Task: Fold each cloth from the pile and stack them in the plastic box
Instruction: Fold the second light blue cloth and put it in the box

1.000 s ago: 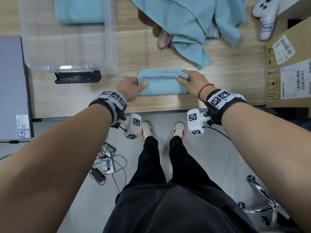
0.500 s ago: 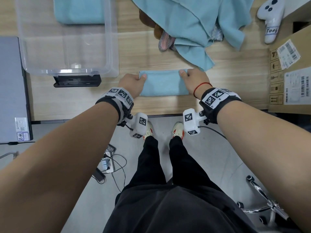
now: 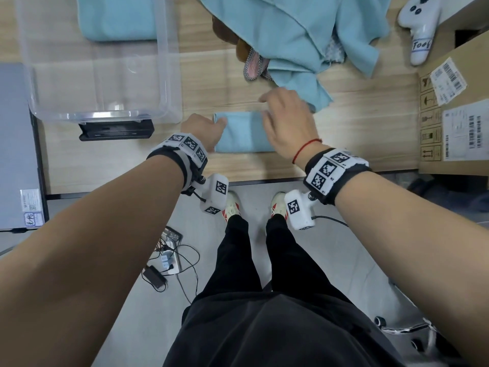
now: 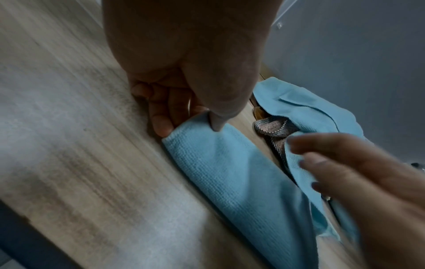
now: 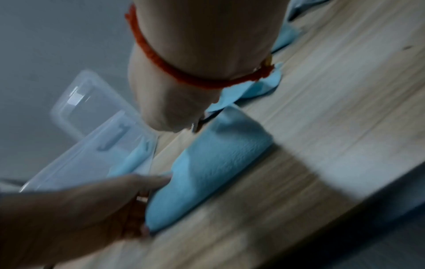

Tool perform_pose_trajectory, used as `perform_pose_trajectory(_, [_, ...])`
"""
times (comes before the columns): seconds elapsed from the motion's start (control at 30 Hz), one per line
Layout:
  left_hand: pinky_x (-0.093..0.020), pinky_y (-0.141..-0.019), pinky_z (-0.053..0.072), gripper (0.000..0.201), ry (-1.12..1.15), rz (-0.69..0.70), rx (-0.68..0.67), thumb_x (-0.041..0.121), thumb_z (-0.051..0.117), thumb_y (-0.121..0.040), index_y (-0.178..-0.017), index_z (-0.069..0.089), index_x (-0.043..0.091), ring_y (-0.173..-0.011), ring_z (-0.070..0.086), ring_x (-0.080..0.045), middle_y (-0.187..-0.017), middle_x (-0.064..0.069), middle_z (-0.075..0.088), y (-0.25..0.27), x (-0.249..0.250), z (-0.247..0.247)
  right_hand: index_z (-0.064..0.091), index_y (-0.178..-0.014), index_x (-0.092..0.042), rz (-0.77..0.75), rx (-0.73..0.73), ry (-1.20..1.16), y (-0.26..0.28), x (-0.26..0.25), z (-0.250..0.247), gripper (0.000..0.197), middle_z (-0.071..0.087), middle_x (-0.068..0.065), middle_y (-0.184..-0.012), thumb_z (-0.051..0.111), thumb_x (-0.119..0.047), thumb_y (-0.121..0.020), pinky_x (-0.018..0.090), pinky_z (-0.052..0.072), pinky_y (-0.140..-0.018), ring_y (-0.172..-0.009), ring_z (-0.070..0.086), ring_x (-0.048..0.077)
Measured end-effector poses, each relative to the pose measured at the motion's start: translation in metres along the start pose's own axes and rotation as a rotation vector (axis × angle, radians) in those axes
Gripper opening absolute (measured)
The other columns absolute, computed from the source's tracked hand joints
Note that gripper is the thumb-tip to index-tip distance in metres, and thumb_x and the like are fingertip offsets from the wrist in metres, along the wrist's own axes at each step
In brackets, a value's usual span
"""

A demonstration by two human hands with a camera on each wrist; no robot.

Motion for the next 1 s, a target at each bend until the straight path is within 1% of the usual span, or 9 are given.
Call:
perform_pose_trajectory(0.1, [-0.027, -0.057, 0.042, 0.055, 0.026, -0.041, 0.015, 0.061, 0.044, -0.086, -0.060, 0.055, 0.014, -0.060, 0.057, -0.019, -0.059, -0.001, 0.061, 0.005, -0.001, -0.002, 0.027, -0.150, -0.020, -0.015, -0.330, 0.117, 0.015, -0.002, 0.044, 0.058, 0.026, 0.003, -0.157, 0.043, -0.023, -0.094, 0.049, 0.021, -0.114, -0.144, 0.022, 0.026])
perform_pose_trajectory(0.17, [-0.025, -0.049, 0.034, 0.060, 0.017, -0.069, 0.019, 0.064, 0.042, -0.088, -0.059, 0.054, 0.012, -0.053, 0.053, -0.014, -0.055, -0.001, 0.058, 0.011, -0.002, -0.001, 0.002, -0.155, -0.024, 0.077, -0.477, 0.137, 0.030, 0.016, 0.062, 0.064, 0.000, -0.002, -0.163, 0.036, -0.032, -0.101, 0.054, 0.005, -0.118, -0.150, -0.002, 0.023])
perform_pose_trajectory(0.23, [-0.025, -0.047, 0.031, 0.064, -0.027, -0.056, 0.014, 0.065, 0.039, -0.090, -0.056, 0.052, 0.011, -0.050, 0.051, -0.013, -0.051, -0.001, 0.056, 0.017, -0.001, 0.004, -0.005, -0.155, -0.025, 0.101, -0.511, 0.153, 0.040, 0.027, 0.063, 0.068, -0.008, -0.003, -0.163, 0.035, -0.039, -0.101, 0.054, 0.003, -0.118, -0.149, -0.008, 0.023])
perform_pose_trajectory(0.37, [-0.027, -0.047, 0.032, 0.066, -0.081, -0.044, 0.042, 0.066, 0.041, -0.089, -0.056, 0.049, 0.009, -0.052, 0.050, -0.018, -0.054, -0.002, 0.054, 0.026, 0.003, 0.008, 0.011, -0.154, -0.017, 0.067, -0.418, 0.204, 0.049, 0.035, 0.049, 0.073, 0.016, 0.005, -0.157, 0.048, -0.042, -0.096, 0.049, 0.018, -0.117, -0.143, 0.015, 0.030])
perform_pose_trajectory(0.43, [-0.028, -0.049, 0.033, 0.061, -0.148, 0.009, 0.090, 0.066, 0.044, -0.088, -0.069, 0.051, 0.009, -0.059, 0.051, -0.021, -0.064, -0.004, 0.055, 0.030, 0.007, 0.005, 0.019, -0.151, -0.016, 0.052, -0.373, 0.256, 0.051, 0.035, 0.044, 0.074, 0.029, 0.008, -0.147, 0.054, -0.043, -0.093, 0.046, 0.030, -0.108, -0.130, 0.030, 0.032])
perform_pose_trajectory(0.53, [-0.031, -0.073, 0.042, 0.047, -0.103, 0.182, 0.190, 0.053, 0.056, -0.087, -0.106, 0.053, 0.010, -0.090, 0.056, -0.024, -0.102, -0.005, 0.057, 0.033, 0.018, 0.003, 0.022, -0.149, -0.019, 0.096, -0.389, 0.279, 0.049, 0.036, 0.041, 0.073, 0.033, 0.009, -0.138, 0.058, -0.043, -0.091, 0.045, 0.040, -0.092, -0.117, 0.037, 0.032])
perform_pose_trajectory(0.63, [-0.045, -0.096, 0.039, 0.049, -0.211, 0.401, 0.152, 0.052, 0.056, -0.086, -0.123, 0.051, 0.020, -0.120, 0.043, -0.025, -0.127, -0.005, 0.046, 0.045, 0.044, 0.018, 0.021, -0.147, -0.023, 0.153, -0.431, 0.192, 0.052, 0.038, 0.042, 0.069, 0.034, 0.012, -0.131, 0.059, -0.037, -0.092, 0.043, 0.045, -0.083, -0.110, 0.039, 0.032])
perform_pose_trajectory(0.8, [-0.047, -0.094, 0.033, 0.065, -0.570, 0.438, 0.008, 0.059, 0.059, -0.082, -0.131, 0.040, 0.022, -0.118, 0.041, -0.030, -0.126, -0.008, 0.049, 0.059, 0.062, 0.045, 0.036, -0.135, -0.015, 0.253, -0.465, -0.005, 0.064, 0.045, 0.041, 0.056, 0.034, 0.013, -0.126, 0.065, -0.027, -0.089, 0.045, 0.047, -0.084, -0.108, 0.043, 0.032])
perform_pose_trajectory(1.0, [-0.046, -0.092, 0.032, 0.050, -0.757, 0.376, -0.086, 0.056, 0.057, -0.085, -0.120, 0.050, 0.021, -0.115, 0.042, -0.029, -0.120, -0.008, 0.050, 0.068, 0.067, 0.060, 0.044, -0.118, -0.004, 0.240, -0.491, -0.037, 0.081, 0.051, 0.038, 0.044, 0.033, 0.015, -0.124, 0.066, -0.026, -0.088, 0.044, 0.048, -0.088, -0.105, 0.043, 0.031])
Point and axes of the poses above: each hand's wrist, its own y-axis away from the middle knuckle, its own z-axis out of the palm, x = y × z, the point moved 7 cm from there along -y, towards the middle knuckle
